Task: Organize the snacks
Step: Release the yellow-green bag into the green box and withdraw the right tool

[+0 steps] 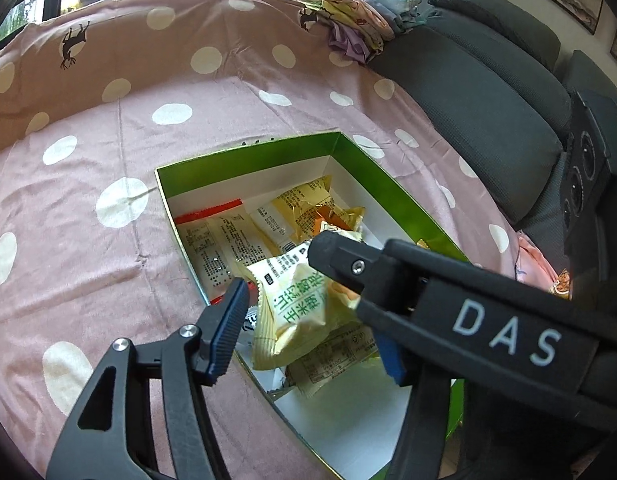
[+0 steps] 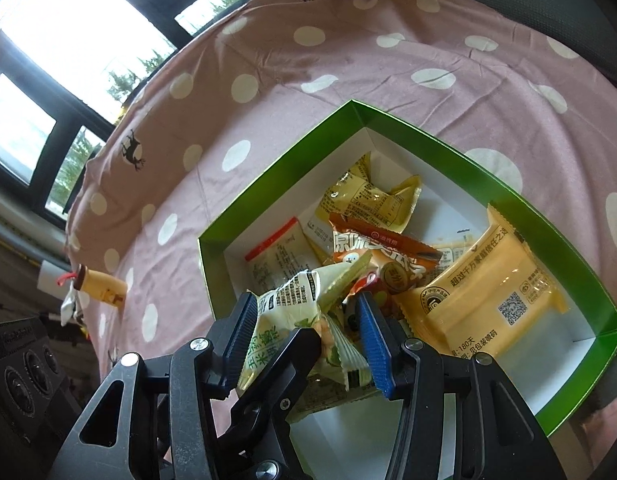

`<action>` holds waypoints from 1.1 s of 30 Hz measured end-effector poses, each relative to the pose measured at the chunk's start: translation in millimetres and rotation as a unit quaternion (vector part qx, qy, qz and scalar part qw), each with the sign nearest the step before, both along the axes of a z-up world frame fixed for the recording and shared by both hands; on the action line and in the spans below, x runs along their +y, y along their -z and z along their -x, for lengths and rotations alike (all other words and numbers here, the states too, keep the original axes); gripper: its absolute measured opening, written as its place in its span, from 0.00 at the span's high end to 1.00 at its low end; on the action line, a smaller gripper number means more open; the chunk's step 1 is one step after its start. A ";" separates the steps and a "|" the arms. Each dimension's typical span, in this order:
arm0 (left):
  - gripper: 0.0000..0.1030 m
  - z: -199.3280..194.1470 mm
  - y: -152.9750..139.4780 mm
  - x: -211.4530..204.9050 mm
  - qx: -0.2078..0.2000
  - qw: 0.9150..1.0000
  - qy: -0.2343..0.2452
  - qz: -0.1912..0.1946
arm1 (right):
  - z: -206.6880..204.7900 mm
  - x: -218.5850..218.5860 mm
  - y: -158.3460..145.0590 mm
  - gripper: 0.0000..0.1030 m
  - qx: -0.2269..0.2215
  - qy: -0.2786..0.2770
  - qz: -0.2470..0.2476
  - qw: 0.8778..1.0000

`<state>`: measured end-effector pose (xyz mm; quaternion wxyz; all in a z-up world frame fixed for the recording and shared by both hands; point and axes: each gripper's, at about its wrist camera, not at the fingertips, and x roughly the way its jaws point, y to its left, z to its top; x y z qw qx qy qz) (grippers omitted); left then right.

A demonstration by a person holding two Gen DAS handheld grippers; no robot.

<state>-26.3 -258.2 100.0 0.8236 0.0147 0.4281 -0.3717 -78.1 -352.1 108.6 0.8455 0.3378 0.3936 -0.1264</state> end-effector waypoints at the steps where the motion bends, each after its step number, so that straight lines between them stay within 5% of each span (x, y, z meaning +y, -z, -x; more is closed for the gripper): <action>1: 0.38 2.4 -3.1 2.0 -0.006 1.000 -0.001 0.003 | 2.2 0.1 -2.6 0.48 -0.005 0.002 0.002 1.000; 11: 0.09 25.5 -35.9 28.7 -0.074 0.997 -0.027 0.008 | 24.6 9.5 -34.4 0.42 -0.055 0.009 0.032 0.998; 14: 0.01 31.4 -45.6 39.2 -0.080 0.996 -0.029 0.020 | 35.5 14.9 -47.5 0.31 -0.068 0.018 0.057 0.996; 25: 0.01 51.8 -64.9 55.3 -0.102 0.994 -0.046 0.016 | 72.4 24.3 -79.3 0.25 -0.071 0.074 0.158 0.982; 33: 0.01 55.6 -63.1 54.7 -0.094 0.995 -0.039 0.013 | 84.7 18.6 -83.9 0.25 -0.061 0.110 0.177 0.976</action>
